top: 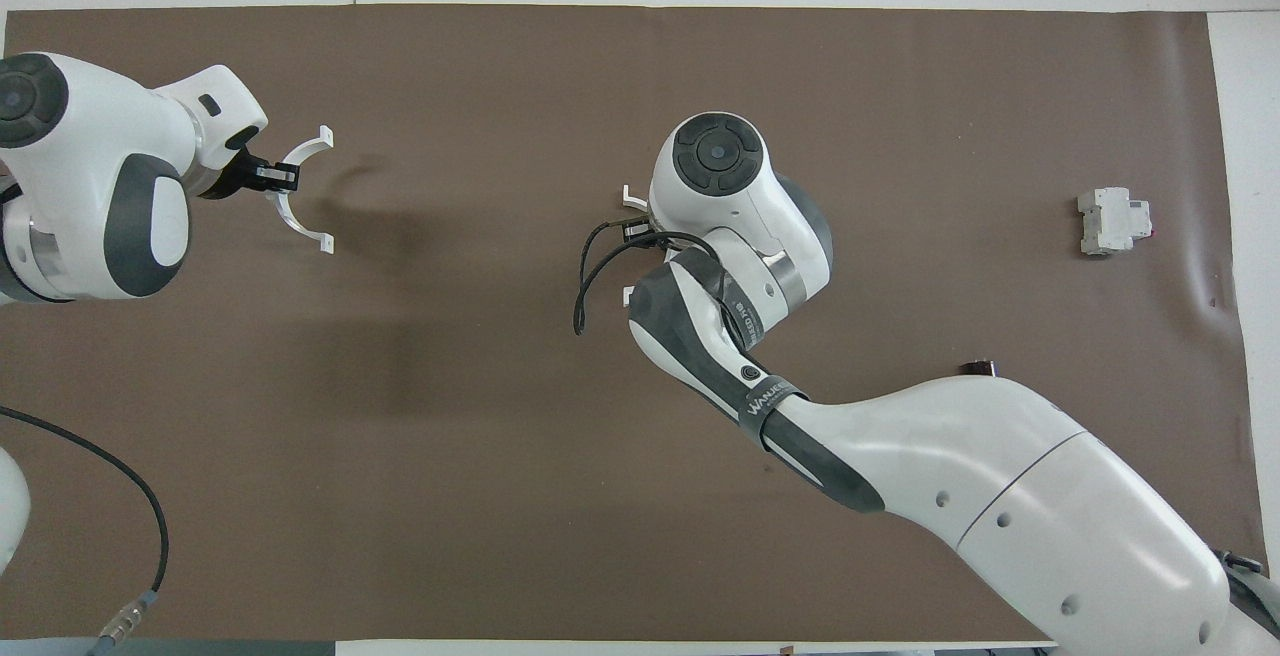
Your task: Assemble drain pipe with both arms
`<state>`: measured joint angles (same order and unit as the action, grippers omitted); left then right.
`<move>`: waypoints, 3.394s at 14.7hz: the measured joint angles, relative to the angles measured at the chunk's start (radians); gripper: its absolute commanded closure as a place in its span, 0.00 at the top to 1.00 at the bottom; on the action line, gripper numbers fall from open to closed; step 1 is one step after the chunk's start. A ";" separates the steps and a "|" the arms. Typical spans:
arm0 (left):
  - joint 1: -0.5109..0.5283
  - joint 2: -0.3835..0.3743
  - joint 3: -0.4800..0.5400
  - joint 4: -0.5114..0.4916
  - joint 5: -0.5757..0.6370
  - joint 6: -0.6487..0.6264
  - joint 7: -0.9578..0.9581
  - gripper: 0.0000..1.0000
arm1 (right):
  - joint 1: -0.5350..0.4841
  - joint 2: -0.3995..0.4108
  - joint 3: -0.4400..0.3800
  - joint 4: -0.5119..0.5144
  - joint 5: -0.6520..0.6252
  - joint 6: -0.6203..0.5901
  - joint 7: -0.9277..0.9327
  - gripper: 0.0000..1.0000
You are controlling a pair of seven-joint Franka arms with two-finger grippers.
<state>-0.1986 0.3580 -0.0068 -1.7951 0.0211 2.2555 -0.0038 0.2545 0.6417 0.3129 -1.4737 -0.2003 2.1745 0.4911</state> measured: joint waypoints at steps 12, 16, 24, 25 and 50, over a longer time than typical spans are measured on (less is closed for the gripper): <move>-0.305 0.096 -0.001 0.111 0.114 -0.036 -0.332 0.00 | -0.183 -0.542 -0.434 -0.078 0.208 -0.646 -0.499 1.00; -0.330 0.133 -0.001 0.147 0.114 -0.017 -0.347 0.00 | -0.191 -0.564 -0.431 -0.083 0.188 -0.640 -0.494 1.00; -0.358 0.145 -0.003 0.111 0.113 0.058 -0.357 0.00 | -0.192 -0.577 -0.427 -0.152 0.188 -0.637 -0.496 1.00; -0.359 0.146 -0.003 0.104 0.113 0.064 -0.357 0.00 | -0.192 -0.583 -0.427 -0.164 0.188 -0.635 -0.496 1.00; -0.388 0.145 -0.006 0.052 0.112 0.139 -0.359 0.00 | -0.192 -0.595 -0.426 -0.182 0.188 -0.601 -0.534 1.00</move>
<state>-0.5863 0.5029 -0.0128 -1.7430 0.1336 2.3948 -0.3627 0.0621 0.0467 -0.1136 -1.6554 -0.0122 1.5735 -0.0427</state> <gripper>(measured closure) 0.793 0.000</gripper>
